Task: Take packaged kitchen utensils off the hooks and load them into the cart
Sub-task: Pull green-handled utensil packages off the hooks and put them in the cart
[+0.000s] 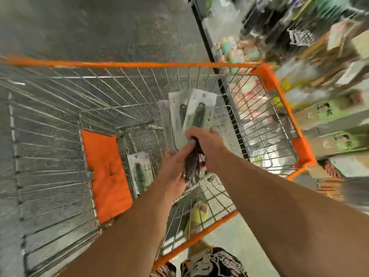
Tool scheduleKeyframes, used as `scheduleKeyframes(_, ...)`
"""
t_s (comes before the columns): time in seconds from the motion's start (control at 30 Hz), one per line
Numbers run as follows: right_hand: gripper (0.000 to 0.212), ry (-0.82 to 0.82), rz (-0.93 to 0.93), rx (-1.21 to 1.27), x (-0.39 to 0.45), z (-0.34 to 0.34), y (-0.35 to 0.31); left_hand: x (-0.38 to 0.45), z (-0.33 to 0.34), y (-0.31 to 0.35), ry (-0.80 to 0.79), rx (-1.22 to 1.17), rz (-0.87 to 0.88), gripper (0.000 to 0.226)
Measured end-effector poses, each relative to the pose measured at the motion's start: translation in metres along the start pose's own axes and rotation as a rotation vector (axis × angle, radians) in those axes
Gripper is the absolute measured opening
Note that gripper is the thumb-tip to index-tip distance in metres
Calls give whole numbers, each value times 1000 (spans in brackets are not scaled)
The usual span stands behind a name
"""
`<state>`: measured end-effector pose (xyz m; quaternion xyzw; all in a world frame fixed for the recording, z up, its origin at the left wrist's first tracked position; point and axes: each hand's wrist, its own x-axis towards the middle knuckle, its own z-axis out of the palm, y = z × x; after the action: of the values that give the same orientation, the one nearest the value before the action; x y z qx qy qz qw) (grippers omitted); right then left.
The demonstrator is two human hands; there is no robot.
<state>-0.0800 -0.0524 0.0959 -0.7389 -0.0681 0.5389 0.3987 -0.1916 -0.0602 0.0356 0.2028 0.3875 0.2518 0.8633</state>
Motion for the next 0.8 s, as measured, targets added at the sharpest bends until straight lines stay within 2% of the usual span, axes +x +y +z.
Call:
scheduleKeyframes(0.1,28,9,-155,56,-25,-26,-24,-9,40,12,-75,19,62,63)
scheduleKeyframes(0.2,7,58,-259,143,-51,-56,-45,-24,93,30,-79,-3,15,69)
scheduleKeyframes(0.27,12,90,-279,222,-67,-75,-60,-31,131,36,-87,-35,-21,44)
scheduleKeyframes(0.33,18,130,-331,296,-85,-95,-75,-35,165,37,-108,-84,-2,33)
scheduleKeyframes(0.43,28,196,-417,371,-115,-128,-96,-47,215,37,-183,-89,-3,38)
scheduleKeyframes(0.53,42,264,-481,448,-149,-161,-112,-62,264,36,-255,-73,55,55)
scheduleKeyframes(0.63,29,324,-606,471,-186,-194,-126,-79,309,32,-374,-102,34,73)
scheduleKeyframes(0.7,29,371,-699,502,-212,-214,-134,-91,338,30,-434,-100,6,74)
scheduleKeyframes(0.8,53,470,-803,667,-246,-243,-141,-111,379,23,-562,-66,30,68)
